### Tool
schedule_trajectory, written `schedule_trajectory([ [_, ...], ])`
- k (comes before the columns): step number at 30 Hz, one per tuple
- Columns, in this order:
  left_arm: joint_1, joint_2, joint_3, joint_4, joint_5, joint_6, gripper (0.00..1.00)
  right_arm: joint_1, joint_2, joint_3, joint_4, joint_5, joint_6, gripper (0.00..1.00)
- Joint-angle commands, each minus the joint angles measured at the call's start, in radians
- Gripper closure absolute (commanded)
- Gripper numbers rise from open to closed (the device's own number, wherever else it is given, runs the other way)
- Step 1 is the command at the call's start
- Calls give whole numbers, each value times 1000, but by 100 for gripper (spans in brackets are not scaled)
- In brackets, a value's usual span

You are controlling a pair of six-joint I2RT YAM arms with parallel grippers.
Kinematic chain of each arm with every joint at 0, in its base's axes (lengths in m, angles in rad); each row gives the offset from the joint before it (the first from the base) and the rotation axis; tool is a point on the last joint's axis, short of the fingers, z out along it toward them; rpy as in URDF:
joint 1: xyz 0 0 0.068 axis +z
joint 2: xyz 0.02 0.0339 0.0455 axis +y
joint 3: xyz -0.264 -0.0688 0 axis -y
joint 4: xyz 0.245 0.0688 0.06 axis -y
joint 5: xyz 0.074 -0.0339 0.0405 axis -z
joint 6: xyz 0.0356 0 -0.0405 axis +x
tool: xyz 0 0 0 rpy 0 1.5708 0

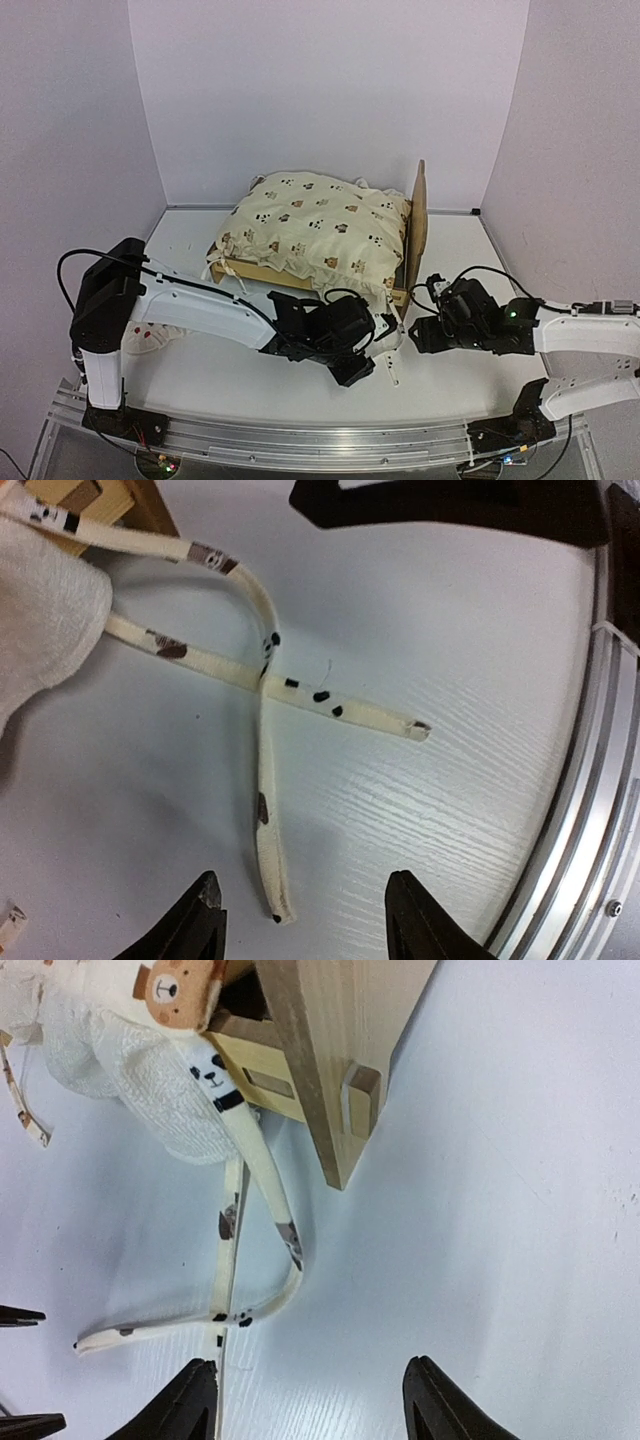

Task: Set up the pet bed

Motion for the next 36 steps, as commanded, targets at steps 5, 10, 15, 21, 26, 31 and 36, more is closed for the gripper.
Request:
schedule_trajectory([
  [5, -63, 87, 208, -33, 47, 100, 45, -2, -136, -38, -120, 43, 36, 31],
  [10, -77, 183, 307, -45, 59, 105, 50, -3, -168, -44, -149, 62, 35, 30],
  [15, -79, 259, 377, -79, 33, 114, 52, -3, -196, -48, -166, 78, 26, 30],
  [21, -82, 324, 428, -110, -17, 118, 55, -3, -201, -53, -170, 87, 20, 30],
  [26, -91, 355, 460, -151, -80, 121, 58, -3, -207, -55, -175, 101, 17, 30],
  [31, -93, 344, 428, -154, -119, 110, 58, -3, -231, -29, -206, 167, 23, 28],
  [36, -94, 302, 356, -92, -142, 98, 58, -3, -260, 31, -239, 271, -7, 26],
])
